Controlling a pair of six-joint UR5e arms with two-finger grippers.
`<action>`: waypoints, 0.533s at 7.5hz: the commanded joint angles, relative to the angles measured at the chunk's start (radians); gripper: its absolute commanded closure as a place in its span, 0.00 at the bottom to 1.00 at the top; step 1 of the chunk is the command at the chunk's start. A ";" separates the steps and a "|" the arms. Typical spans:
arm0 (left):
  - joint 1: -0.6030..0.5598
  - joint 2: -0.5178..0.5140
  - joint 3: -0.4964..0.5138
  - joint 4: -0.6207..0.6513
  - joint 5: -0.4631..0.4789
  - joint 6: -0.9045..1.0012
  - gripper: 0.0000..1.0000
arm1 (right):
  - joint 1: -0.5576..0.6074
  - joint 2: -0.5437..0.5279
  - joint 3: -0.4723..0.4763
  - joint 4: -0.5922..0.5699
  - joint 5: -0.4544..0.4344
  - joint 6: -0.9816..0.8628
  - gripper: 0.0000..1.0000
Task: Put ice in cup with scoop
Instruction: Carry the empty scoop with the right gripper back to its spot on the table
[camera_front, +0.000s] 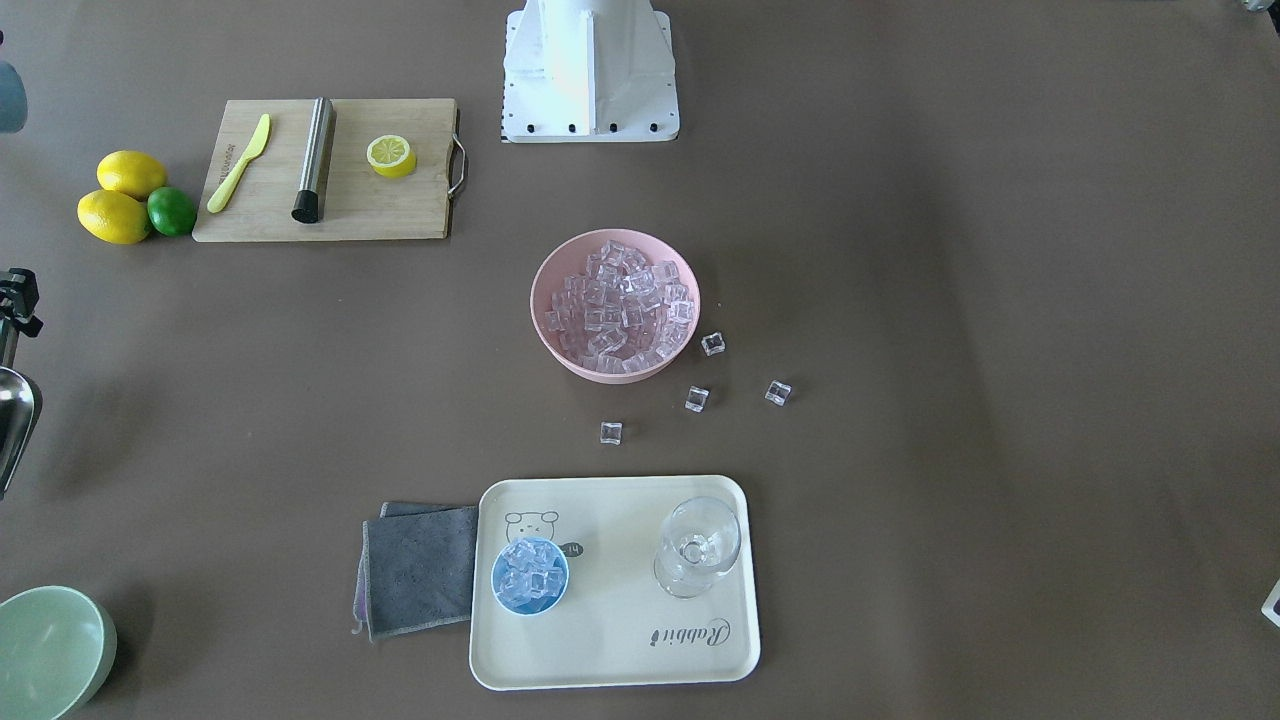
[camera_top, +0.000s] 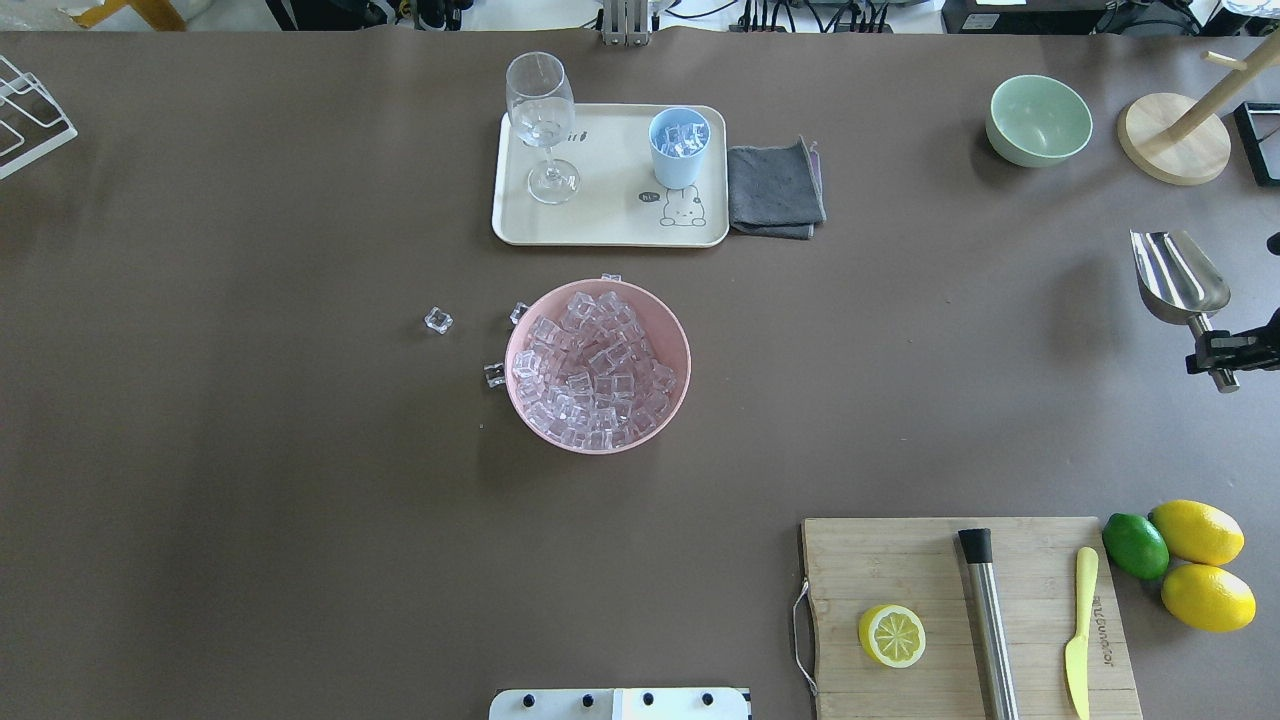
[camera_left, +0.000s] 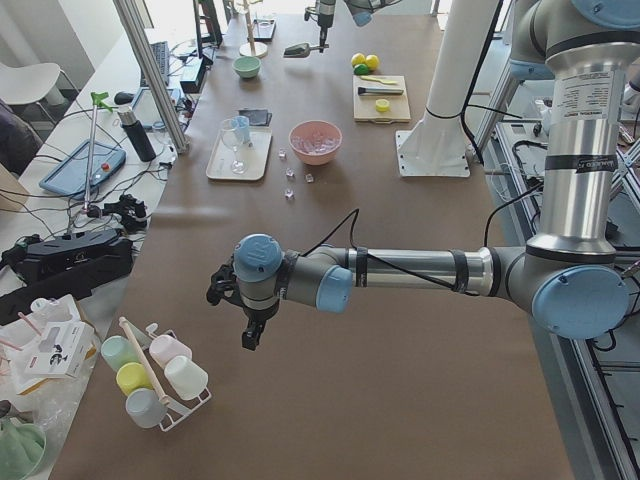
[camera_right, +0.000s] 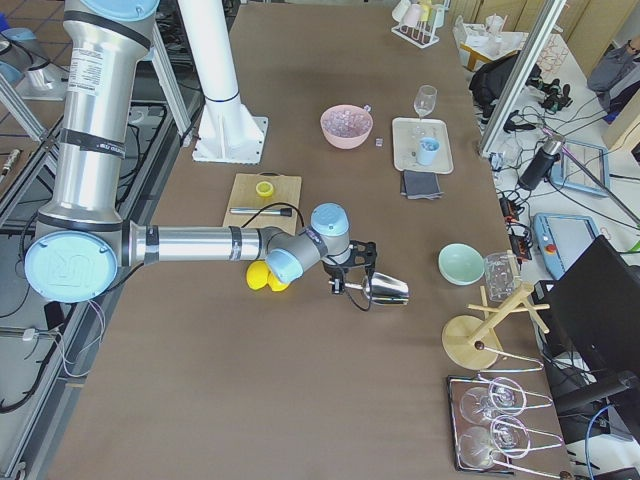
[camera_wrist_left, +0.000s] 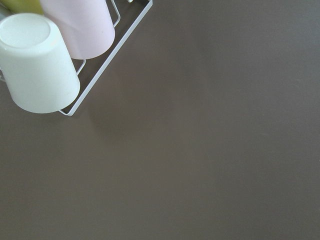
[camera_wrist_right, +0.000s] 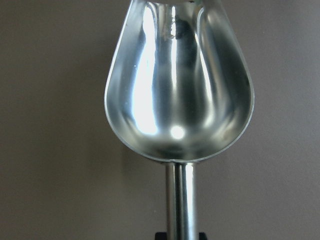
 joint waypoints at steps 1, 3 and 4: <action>-0.004 -0.007 -0.056 0.191 0.008 0.003 0.00 | 0.001 0.000 -0.002 -0.001 0.057 0.000 0.56; -0.007 -0.004 -0.059 0.198 0.008 0.099 0.00 | 0.003 -0.003 0.002 -0.001 0.073 -0.010 0.00; -0.019 -0.004 -0.059 0.198 0.009 0.103 0.00 | 0.004 -0.003 0.012 -0.002 0.081 -0.012 0.00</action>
